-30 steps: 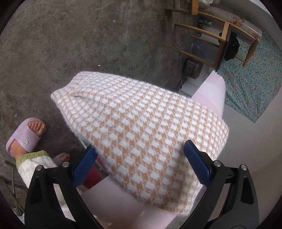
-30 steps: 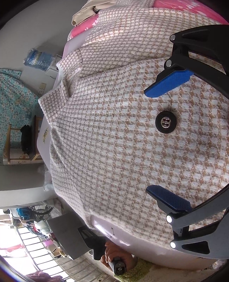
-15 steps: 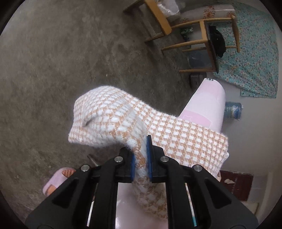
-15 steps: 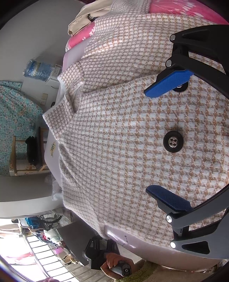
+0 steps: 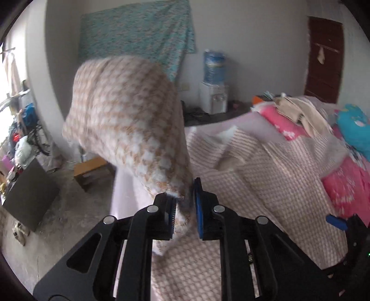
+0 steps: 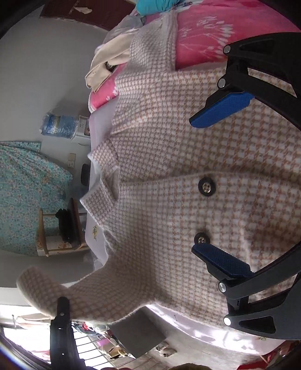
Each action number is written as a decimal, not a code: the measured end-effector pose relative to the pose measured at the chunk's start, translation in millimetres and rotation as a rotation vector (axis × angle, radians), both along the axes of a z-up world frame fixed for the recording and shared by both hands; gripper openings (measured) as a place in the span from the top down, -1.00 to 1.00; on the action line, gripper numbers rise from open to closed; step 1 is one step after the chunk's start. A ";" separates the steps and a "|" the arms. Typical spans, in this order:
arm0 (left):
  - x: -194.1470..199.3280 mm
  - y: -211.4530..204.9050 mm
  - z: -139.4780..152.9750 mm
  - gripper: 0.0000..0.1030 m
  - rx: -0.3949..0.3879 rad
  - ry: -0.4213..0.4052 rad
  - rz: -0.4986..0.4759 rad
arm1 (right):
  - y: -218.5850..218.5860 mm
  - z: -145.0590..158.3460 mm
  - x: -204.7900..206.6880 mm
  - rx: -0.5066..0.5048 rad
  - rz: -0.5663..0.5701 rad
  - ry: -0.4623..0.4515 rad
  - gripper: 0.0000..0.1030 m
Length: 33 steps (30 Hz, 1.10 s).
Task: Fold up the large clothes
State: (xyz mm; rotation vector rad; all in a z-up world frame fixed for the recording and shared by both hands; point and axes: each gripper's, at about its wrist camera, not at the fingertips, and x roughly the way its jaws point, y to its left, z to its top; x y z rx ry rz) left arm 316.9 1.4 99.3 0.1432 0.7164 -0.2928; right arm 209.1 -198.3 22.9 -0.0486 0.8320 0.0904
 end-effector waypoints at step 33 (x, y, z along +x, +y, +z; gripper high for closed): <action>12.6 91.2 -149.1 0.32 0.003 0.275 0.271 | -153.0 -84.5 175.8 0.407 -0.198 0.504 -0.06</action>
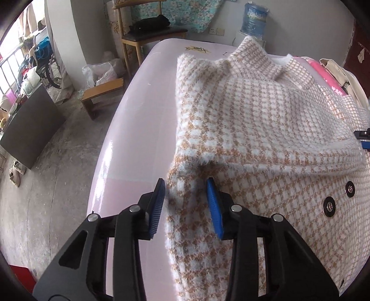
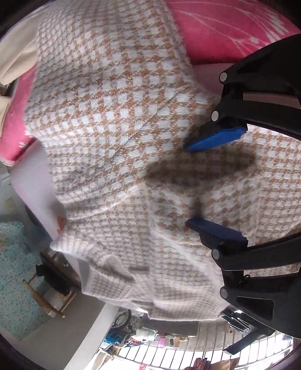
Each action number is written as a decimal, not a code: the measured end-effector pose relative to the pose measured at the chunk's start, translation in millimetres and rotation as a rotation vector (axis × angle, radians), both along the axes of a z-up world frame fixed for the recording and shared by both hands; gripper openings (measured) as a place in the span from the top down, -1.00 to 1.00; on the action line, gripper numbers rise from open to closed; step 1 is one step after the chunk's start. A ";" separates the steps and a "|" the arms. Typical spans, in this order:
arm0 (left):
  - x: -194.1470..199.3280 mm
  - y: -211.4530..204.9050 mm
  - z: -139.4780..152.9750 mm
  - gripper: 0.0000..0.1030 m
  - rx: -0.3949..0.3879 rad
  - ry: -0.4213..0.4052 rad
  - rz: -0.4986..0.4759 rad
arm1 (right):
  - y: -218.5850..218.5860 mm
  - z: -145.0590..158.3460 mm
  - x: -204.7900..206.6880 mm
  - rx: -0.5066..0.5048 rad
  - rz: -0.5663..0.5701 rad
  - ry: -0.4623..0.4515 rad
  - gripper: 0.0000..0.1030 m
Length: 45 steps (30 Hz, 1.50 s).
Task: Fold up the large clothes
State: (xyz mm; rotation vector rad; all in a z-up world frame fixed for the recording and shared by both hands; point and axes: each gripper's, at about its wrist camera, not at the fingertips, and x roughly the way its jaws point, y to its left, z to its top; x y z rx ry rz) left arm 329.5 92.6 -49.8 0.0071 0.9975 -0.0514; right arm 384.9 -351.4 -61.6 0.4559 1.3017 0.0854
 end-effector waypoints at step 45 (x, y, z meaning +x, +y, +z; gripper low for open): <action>-21.2 35.2 36.5 0.43 -0.167 -0.119 0.032 | 14.8 72.7 44.5 -0.001 0.154 -0.229 0.18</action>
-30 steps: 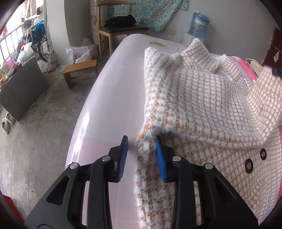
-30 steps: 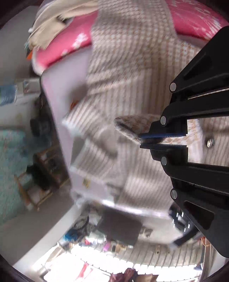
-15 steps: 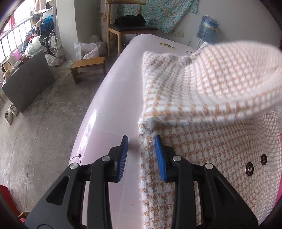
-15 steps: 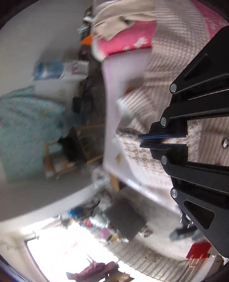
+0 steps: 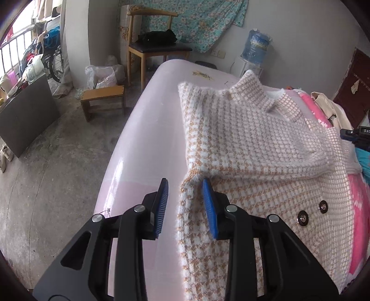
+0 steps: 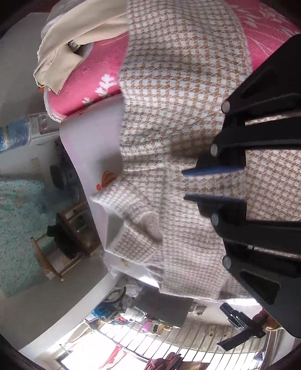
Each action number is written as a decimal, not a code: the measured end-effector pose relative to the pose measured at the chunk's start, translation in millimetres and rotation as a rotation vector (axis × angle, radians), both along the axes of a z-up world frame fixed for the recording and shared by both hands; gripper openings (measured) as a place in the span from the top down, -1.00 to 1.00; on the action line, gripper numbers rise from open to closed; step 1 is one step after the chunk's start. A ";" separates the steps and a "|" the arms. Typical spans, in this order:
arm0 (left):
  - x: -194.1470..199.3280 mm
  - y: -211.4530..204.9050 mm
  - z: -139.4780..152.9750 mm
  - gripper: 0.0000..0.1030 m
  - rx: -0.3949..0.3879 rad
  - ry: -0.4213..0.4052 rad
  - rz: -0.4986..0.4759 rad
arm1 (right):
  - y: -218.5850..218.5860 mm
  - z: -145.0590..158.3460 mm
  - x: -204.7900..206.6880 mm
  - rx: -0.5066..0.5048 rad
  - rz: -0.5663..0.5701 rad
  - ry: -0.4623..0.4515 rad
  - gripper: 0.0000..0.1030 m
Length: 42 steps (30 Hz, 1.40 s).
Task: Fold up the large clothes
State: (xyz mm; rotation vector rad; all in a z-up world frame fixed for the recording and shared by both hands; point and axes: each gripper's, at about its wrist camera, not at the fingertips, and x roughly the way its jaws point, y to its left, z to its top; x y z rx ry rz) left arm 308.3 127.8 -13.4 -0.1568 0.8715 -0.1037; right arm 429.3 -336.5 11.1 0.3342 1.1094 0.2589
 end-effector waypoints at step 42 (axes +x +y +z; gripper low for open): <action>108.9 -42.7 12.4 -0.09 -0.051 0.026 -0.090 | 41.7 -34.1 0.9 -0.359 0.046 -0.062 0.82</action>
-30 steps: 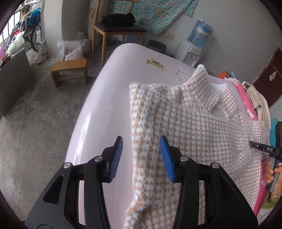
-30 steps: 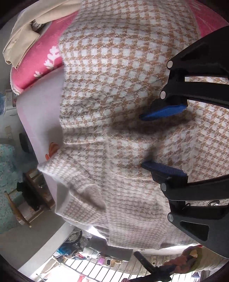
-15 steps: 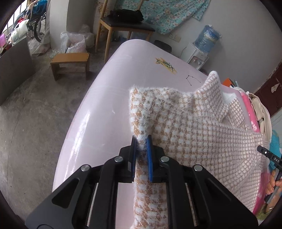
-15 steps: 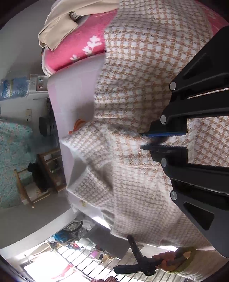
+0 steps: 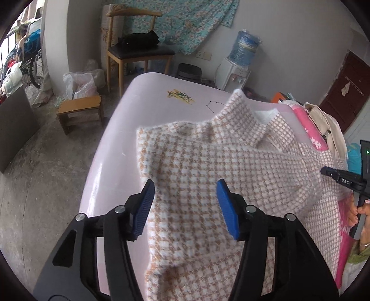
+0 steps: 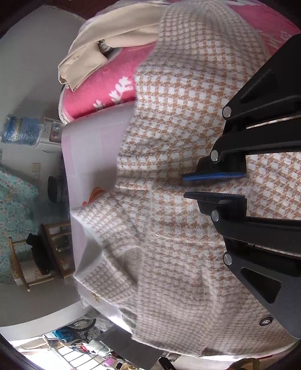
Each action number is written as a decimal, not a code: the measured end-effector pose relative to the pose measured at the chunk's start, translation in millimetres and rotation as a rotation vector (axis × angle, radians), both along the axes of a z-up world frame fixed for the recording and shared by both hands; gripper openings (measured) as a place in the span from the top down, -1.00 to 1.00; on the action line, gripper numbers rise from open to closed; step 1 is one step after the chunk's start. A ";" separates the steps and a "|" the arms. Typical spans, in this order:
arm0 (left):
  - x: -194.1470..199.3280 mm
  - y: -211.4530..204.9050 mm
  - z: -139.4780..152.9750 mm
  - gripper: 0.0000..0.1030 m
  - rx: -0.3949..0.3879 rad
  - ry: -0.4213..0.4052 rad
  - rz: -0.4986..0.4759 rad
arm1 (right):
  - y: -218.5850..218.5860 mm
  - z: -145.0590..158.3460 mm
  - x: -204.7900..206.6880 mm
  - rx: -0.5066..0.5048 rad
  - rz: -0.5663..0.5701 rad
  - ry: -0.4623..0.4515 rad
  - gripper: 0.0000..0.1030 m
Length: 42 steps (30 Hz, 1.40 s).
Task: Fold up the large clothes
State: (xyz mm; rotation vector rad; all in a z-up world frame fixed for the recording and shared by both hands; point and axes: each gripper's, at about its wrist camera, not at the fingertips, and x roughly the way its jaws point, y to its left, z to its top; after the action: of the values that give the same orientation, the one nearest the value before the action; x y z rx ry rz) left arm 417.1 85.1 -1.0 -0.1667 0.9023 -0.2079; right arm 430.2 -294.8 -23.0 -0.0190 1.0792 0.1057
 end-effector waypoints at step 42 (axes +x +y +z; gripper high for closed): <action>-11.4 -73.7 -61.0 -0.84 0.264 0.041 -0.085 | 75.8 -24.3 -35.4 0.013 0.223 -0.087 -0.47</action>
State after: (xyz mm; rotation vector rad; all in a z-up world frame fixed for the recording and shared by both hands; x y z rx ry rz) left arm 405.7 11.5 -62.0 0.1134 0.9698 -0.1629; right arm 394.8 -219.0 -47.3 -0.1318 0.9870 0.3105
